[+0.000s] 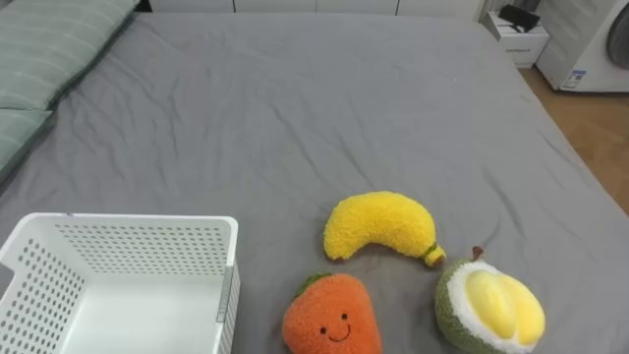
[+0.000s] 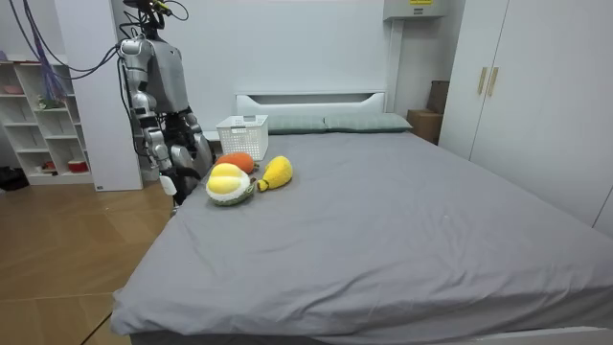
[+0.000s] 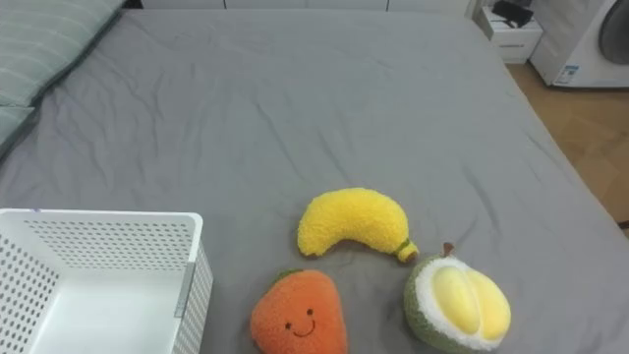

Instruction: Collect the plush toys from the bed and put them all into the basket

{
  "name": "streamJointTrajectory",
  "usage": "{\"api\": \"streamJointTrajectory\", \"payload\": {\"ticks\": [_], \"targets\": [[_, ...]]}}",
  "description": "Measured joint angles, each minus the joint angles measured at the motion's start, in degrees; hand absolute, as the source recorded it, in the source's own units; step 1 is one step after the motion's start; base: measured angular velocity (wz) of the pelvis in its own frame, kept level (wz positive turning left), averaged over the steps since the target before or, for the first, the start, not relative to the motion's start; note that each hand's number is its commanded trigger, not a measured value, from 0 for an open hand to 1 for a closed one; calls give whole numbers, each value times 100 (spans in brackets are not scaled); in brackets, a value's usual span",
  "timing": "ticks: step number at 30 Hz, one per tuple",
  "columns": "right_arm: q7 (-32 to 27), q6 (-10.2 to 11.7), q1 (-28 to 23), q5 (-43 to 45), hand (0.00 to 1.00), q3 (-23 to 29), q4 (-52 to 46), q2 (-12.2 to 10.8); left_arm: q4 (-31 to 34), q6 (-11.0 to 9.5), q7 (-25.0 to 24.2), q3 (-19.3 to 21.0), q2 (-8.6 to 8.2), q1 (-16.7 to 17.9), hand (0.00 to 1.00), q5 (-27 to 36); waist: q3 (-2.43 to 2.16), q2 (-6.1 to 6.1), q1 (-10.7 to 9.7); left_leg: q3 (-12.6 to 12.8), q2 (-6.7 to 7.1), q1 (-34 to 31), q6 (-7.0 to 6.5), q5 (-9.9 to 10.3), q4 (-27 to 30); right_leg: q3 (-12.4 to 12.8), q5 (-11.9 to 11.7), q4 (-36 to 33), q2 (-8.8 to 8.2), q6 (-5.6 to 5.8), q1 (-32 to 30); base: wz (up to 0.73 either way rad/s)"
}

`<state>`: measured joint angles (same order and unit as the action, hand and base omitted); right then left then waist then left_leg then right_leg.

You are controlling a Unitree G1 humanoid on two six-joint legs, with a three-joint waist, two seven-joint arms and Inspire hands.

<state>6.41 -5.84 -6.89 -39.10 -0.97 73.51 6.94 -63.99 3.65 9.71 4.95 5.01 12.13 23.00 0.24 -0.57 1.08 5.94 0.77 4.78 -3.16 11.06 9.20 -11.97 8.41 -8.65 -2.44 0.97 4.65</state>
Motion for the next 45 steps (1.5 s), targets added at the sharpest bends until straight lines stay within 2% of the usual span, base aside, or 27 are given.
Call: {"api": "streamJointTrajectory", "payload": {"ticks": [12, 17, 22, 26, 29, 32, 34, 37, 39, 41, 45], "targets": [[9, 6, 4, -16, 0, -1, 38, 1, -1, -17, 91, 3, -2, -2, 0, -18, 3, 4, 24, 3, -1, -1, 0, 0, -7, 20, -5, -6, 4, 1, 11, 0], [-3, 3, 1, -88, 0, 80, 103, 3, -2, 2, 82, 21, 0, 3, 0, -5, 4, -10, -26, -13, 0, 15, 0, 0, -19, 21, -5, -3, 5, 1, 24, 0], [-65, -8, -128, -336, 0, 494, 164, 16, 64, 6, 83, 175, 7, 126, 0, -2, 4, -39, -208, -25, 5, 116, 1, -1, -73, 21, 4, 10, 5, 10, 122, 0], [-190, -15, -358, -490, 0, 1046, 201, 59, 92, 13, 81, 508, 31, 241, 0, -6, 7, -113, -321, -11, 1, 188, 4, -2, -93, 40, 33, 0, 4, 3, 125, 0], [-287, -134, -497, -545, 0, 1432, 274, 135, 80, 20, 42, 694, 103, 303, 0, -22, -3, -197, -410, 7, 1, 195, 9, -6, -82, 44, 40, -16, 0, -1, 156, -1], [-515, -236, -555, -431, 0, 1783, 203, 296, 85, 110, -43, 849, 190, 296, 0, -77, 0, -259, -424, 54, -6, 214, 10, -7, -79, 116, 24, -28, 14, -6, 143, -11], [-690, -247, -537, -238, 0, 1824, 79, 448, 92, 131, -45, 848, 236, 289, 0, -129, 5, -282, -424, 75, -5, 234, 8, -6, -84, 148, 14, -25, 15, -4, 124, -10], [-1054, -242, -363, 285, 0, 2148, -279, 680, 91, 192, -50, 944, 269, 244, 0, -169, 8, -299, -426, 113, -4, 229, 4, -4, -88, 207, -3, -37, 20, 1, 74, -11], [-1375, -156, -210, 525, 0, 2219, -697, 809, 82, 222, -52, 941, 275, 210, 0, -245, 10, -312, -421, 123, -5, 150, 3, -5, -60, 219, -23, -52, 22, -4, -4, -4], [-1593, -159, -72, 716, 0, 2227, -1040, 858, 81, 222, -51, 910, 293, 211, 0, -241, -8, -362, -457, 124, -3, 102, 3, -5, -53, 220, -7, -126, 13, -5, -77, 0], [-2020, -153, 2, 1185, 0, 2235, -2472, 859, 112, 240, -56, 881, 334, 210, 0, -255, -2, -401, -536, 137, -6, 54, 5, -6, -58, 207, -5, -98, 16, 0, -109, 1]]}}
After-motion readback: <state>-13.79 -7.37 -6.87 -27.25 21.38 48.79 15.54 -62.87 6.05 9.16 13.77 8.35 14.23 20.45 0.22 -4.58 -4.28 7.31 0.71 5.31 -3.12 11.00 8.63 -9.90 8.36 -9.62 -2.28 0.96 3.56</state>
